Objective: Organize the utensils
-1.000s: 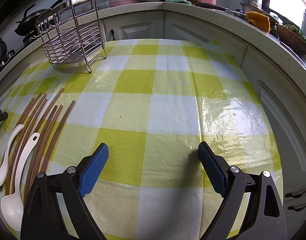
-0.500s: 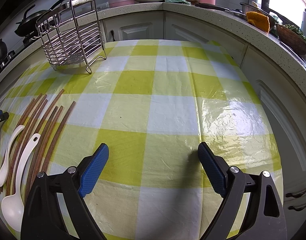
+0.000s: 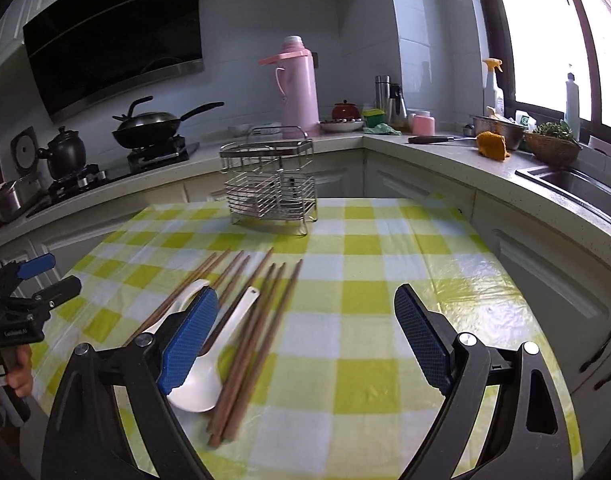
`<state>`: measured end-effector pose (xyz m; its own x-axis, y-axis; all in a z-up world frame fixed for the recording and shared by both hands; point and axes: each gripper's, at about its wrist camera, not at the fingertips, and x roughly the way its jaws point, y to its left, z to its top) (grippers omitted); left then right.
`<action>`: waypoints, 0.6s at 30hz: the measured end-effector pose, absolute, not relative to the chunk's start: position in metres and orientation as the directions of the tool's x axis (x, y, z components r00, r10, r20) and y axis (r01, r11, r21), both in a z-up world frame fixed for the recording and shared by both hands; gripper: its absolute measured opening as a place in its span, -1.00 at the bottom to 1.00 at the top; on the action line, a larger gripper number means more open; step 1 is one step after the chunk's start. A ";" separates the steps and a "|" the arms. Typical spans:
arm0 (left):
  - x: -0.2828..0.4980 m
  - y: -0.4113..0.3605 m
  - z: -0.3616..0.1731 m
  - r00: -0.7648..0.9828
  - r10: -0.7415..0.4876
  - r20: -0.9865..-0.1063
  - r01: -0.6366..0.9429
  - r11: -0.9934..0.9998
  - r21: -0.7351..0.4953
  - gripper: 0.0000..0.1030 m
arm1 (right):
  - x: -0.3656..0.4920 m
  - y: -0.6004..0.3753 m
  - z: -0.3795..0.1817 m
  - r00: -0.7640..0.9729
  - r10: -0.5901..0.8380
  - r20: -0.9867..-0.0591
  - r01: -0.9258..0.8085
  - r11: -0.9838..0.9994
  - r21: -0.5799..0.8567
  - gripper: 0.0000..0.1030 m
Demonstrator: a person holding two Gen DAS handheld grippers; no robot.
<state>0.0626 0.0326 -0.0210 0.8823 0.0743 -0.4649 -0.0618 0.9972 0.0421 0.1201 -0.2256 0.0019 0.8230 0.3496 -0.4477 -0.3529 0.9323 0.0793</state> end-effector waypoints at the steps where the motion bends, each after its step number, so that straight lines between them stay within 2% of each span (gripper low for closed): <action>1: 0.053 0.026 -0.022 0.885 0.065 -0.461 -0.057 0.998 0.032 0.92 | 0.109 -0.222 0.001 0.833 0.341 -0.435 -0.348 0.935 0.066 0.64; 5: 0.023 0.009 -0.025 0.893 0.047 -0.448 -0.053 0.999 -0.001 0.92 | 0.068 -0.214 -0.002 0.838 0.369 -0.402 -0.375 0.925 0.066 0.64; 7: 0.013 0.007 -0.024 0.898 0.076 -0.434 -0.083 0.997 0.003 0.92 | 0.055 -0.212 -0.004 0.846 0.363 -0.390 -0.378 0.925 0.042 0.64; 10: 0.003 0.009 -0.022 0.903 0.052 -0.426 -0.072 0.997 -0.031 0.92 | 0.048 -0.213 -0.004 0.833 0.390 -0.392 -0.394 0.916 0.072 0.64; 18: -0.009 0.001 -0.019 0.910 0.053 -0.412 -0.061 0.998 -0.005 0.92 | 0.045 -0.211 -0.003 0.852 0.364 -0.377 -0.375 0.926 0.046 0.64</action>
<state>-0.0092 0.0015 -0.0193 0.9099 0.0530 -0.4115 -0.0606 0.9981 -0.0055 0.0451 -0.2110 -0.0026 0.8517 0.3641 -0.3770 -0.3754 0.9257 0.0459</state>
